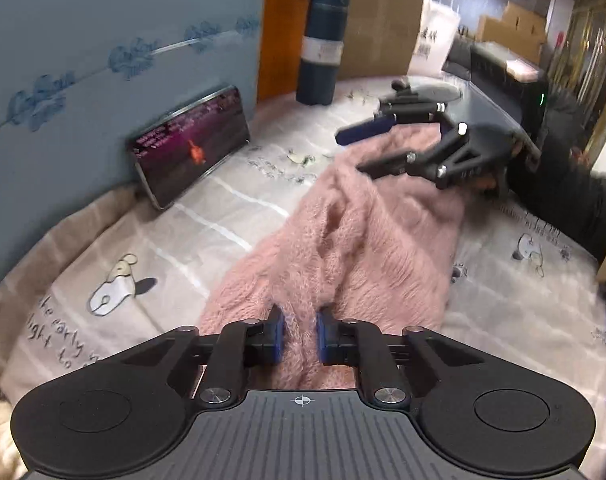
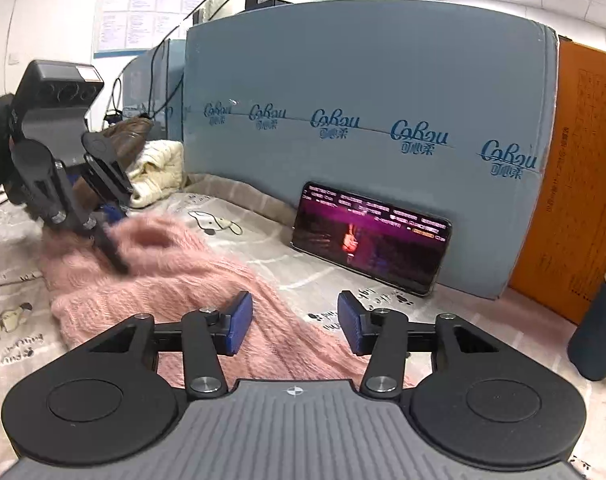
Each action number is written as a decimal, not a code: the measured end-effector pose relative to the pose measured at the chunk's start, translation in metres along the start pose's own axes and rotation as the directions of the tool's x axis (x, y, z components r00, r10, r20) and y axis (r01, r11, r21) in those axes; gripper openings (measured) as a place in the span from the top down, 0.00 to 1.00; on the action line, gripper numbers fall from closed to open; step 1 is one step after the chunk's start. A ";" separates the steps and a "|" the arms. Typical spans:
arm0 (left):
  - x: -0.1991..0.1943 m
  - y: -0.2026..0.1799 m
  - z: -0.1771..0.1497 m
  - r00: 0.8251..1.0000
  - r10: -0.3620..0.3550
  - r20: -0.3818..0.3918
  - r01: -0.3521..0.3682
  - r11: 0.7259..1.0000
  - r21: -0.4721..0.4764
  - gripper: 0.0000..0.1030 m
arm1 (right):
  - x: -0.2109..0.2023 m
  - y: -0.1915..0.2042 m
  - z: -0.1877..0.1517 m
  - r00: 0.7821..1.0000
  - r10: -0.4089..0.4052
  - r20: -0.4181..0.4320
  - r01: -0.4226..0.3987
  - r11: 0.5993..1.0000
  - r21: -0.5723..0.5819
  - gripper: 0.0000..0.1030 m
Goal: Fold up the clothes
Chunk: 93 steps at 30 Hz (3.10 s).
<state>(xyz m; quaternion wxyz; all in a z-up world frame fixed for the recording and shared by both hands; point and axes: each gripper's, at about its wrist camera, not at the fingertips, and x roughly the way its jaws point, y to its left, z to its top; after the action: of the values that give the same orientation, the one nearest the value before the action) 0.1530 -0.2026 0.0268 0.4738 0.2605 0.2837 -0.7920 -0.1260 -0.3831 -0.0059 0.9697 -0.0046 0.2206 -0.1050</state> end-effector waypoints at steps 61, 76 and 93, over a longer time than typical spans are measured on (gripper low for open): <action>0.027 -0.119 -0.068 0.753 0.575 0.320 -0.444 0.803 -0.398 0.03 | -0.133 -0.098 -0.100 0.797 -0.579 -0.172 0.344 0.201 0.917 0.82; 0.012 -0.110 -0.074 0.706 0.618 0.345 -0.443 0.766 -0.466 0.03 | -0.115 -0.028 -0.021 0.759 -0.650 0.035 0.486 0.601 0.634 0.87; 0.010 -0.107 -0.077 0.710 0.617 0.340 -0.424 0.760 -0.492 0.02 | -0.034 0.051 -0.010 0.927 -0.373 -0.040 0.354 0.833 0.426 0.26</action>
<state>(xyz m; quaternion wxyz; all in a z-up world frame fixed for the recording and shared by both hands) 0.0643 -0.1133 -0.0129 0.7773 0.0286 0.2164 -0.5901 -0.1499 -0.3257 -0.0035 0.9139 0.1632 0.1657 -0.3326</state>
